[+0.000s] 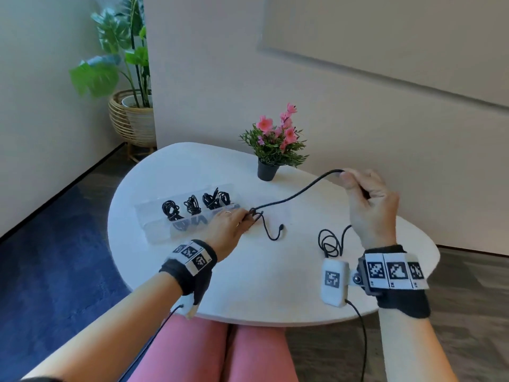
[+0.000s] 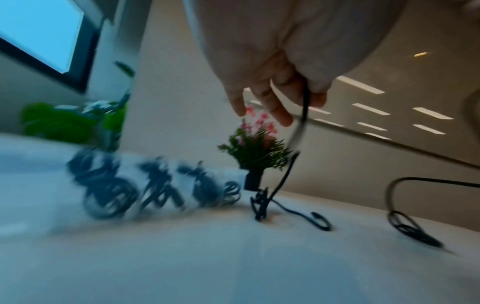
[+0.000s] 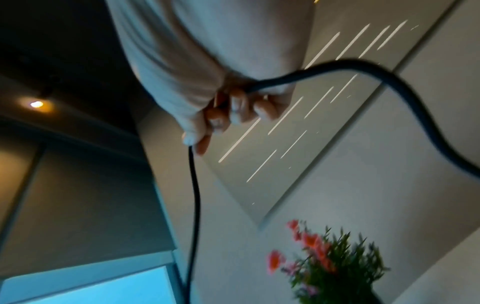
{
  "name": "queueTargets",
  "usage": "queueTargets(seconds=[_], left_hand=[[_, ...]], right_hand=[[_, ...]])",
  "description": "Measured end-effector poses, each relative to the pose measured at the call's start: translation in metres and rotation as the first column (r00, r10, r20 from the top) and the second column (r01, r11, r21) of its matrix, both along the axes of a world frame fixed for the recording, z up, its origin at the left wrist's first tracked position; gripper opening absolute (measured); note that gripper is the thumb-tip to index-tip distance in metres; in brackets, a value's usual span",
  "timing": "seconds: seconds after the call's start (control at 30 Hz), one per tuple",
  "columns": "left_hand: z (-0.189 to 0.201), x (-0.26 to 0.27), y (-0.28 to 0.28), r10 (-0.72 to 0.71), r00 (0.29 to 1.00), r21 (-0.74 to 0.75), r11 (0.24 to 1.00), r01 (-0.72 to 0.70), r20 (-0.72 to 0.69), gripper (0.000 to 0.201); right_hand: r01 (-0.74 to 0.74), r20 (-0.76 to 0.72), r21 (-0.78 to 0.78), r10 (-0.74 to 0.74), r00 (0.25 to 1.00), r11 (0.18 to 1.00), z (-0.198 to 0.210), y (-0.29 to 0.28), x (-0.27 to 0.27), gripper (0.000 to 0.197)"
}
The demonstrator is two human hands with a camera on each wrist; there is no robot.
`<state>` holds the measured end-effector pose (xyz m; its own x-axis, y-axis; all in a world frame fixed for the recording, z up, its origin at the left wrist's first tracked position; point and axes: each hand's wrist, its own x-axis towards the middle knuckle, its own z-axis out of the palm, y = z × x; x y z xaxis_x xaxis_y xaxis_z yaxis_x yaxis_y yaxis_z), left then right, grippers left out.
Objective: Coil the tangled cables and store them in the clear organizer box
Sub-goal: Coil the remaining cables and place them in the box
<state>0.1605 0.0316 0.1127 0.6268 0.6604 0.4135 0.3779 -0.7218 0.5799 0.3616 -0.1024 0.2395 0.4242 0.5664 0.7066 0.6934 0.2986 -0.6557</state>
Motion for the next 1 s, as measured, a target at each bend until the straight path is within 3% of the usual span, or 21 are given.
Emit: queueTargets(seconds=[0.1, 0.17, 0.2, 0.27, 0.3, 0.33, 0.37, 0.43, 0.5, 0.57, 0.67, 0.83, 0.93, 1.0], left_hand=[[-0.009, -0.006, 0.005, 0.060, 0.998, -0.094, 0.994, -0.062, -0.024, 0.021], [-0.004, -0.007, 0.004, 0.042, 0.998, -0.102, 0.994, -0.046, -0.047, 0.022], [0.001, -0.006, 0.003, 0.036, 0.999, -0.110, 0.993, -0.038, -0.023, 0.022], [0.015, -0.002, 0.002, 0.022, 0.997, -0.066, 0.998, -0.018, 0.067, 0.021], [0.024, 0.002, 0.000, 0.005, 0.995, -0.013, 1.000, -0.003, 0.100, 0.020], [0.034, 0.006, -0.004, -0.019, 0.992, 0.039, 0.999, 0.014, 0.122, 0.019], [0.045, 0.011, -0.008, -0.043, 0.989, 0.078, 0.996, 0.033, 0.139, 0.018], [0.068, 0.019, -0.017, -0.075, 0.983, 0.107, 0.993, 0.058, 0.170, 0.016], [0.085, 0.026, -0.020, -0.063, 0.970, 0.110, 0.993, 0.038, 0.234, 0.014], [0.096, 0.028, -0.018, -0.024, 0.962, 0.084, 0.996, 0.001, 0.272, 0.012], [0.099, 0.027, -0.018, -0.024, 0.971, 0.031, 0.999, 0.017, 0.239, 0.011], [0.085, 0.023, -0.022, -0.087, 0.976, 0.068, 0.995, 0.075, 0.197, 0.012], [0.057, 0.011, -0.017, -0.060, 0.998, -0.087, 0.995, 0.057, -0.036, 0.016], [0.031, -0.006, -0.011, -0.037, 0.995, -0.169, 0.985, 0.020, -0.097, 0.018]], right_hand=[[0.196, -0.045, 0.057, -0.193, 0.980, 0.979, -0.002, -0.008, 0.031, 0.013], [0.281, 0.003, -0.045, -0.281, 0.960, 0.959, -0.008, -0.012, 0.047, 0.018], [0.353, 0.074, -0.141, -0.346, 0.935, 0.925, -0.012, -0.013, 0.055, 0.023], [0.538, 0.302, -0.333, -0.453, 0.839, 0.774, -0.017, -0.015, 0.060, 0.031], [0.550, 0.391, -0.367, -0.413, 0.823, 0.750, -0.017, -0.015, 0.055, 0.035], [0.480, 0.428, -0.378, -0.310, 0.849, 0.792, -0.016, -0.014, 0.044, 0.040], [0.352, 0.417, -0.405, -0.172, 0.892, 0.844, -0.015, -0.011, 0.029, 0.043], [0.115, 0.339, -0.504, 0.074, 0.938, 0.856, -0.014, -0.002, -0.005, 0.044], [0.036, 0.296, -0.541, 0.150, 0.943, 0.840, -0.014, 0.007, -0.029, 0.035], [0.026, 0.257, -0.496, 0.118, 0.959, 0.868, -0.009, 0.012, -0.038, 0.024], [0.069, 0.257, -0.413, 0.043, 0.965, 0.908, 0.004, 0.017, -0.033, 0.023], [0.075, 0.363, -0.257, 0.025, 0.931, 0.963, 0.017, 0.026, -0.034, 0.020], [0.171, 0.212, -0.049, -0.157, 0.964, 0.984, 0.031, 0.022, -0.017, 0.021], [0.268, 0.081, 0.091, -0.275, 0.958, 0.959, 0.045, 0.014, 0.007, 0.025]])
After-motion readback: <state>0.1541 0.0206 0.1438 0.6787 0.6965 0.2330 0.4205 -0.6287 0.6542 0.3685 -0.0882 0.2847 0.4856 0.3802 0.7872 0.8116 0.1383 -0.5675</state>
